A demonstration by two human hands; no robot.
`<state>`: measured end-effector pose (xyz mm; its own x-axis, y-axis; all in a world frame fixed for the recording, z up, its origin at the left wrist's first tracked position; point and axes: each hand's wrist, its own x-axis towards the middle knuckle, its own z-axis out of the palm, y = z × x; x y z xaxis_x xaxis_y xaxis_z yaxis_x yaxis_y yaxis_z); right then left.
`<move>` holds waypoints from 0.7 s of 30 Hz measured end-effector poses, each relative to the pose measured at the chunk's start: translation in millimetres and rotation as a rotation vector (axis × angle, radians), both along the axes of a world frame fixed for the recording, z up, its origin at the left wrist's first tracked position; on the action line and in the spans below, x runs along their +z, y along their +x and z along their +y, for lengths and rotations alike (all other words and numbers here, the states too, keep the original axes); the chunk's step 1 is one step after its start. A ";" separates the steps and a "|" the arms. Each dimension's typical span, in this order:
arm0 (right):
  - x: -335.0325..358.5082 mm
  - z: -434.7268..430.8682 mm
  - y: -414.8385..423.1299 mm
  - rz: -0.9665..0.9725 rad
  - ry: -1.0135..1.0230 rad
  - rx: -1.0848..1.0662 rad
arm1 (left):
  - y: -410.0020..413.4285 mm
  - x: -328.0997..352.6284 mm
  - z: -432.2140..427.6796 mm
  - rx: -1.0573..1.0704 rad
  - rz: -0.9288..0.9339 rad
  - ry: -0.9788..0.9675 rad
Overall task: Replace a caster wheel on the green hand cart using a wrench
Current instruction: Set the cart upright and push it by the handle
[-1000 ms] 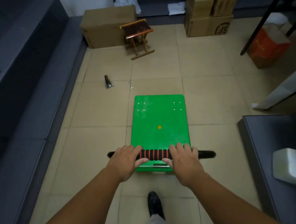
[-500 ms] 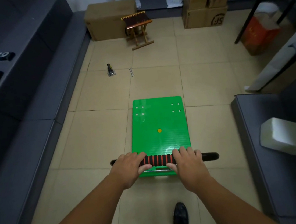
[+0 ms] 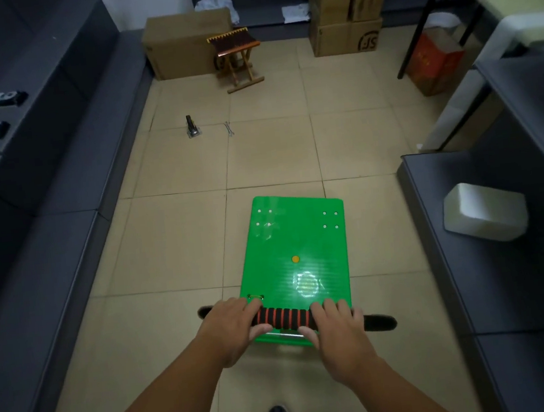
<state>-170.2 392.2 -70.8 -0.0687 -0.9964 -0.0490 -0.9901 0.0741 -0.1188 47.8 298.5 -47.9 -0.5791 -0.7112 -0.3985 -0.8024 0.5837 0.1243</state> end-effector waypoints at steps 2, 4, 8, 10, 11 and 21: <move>-1.0 17.3 -0.1 0.001 -0.007 0.033 | 3.7 -0.5 21.7 0.033 -0.006 0.019; -1.2 30.1 -2.8 -0.002 -0.021 0.056 | 5.6 -2.6 43.7 0.075 -0.002 0.018; -5.1 48.2 -3.5 0.016 -0.057 0.111 | 11.0 -9.3 75.9 0.121 0.015 0.025; -4.7 53.6 -3.4 0.015 -0.056 0.128 | 11.0 -8.6 87.1 0.150 0.025 0.016; -6.0 54.5 -2.1 0.013 -0.057 0.132 | 11.9 -7.6 90.7 0.156 0.021 0.017; -9.4 67.9 0.8 0.047 -0.056 0.149 | 14.1 -10.1 109.8 0.190 -0.005 0.011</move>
<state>-169.4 460.1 -80.2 0.0791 -0.9968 0.0063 -0.9943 -0.0793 -0.0717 61.9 408.3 -58.0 -0.4325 -0.8032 -0.4096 -0.8988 0.4199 0.1256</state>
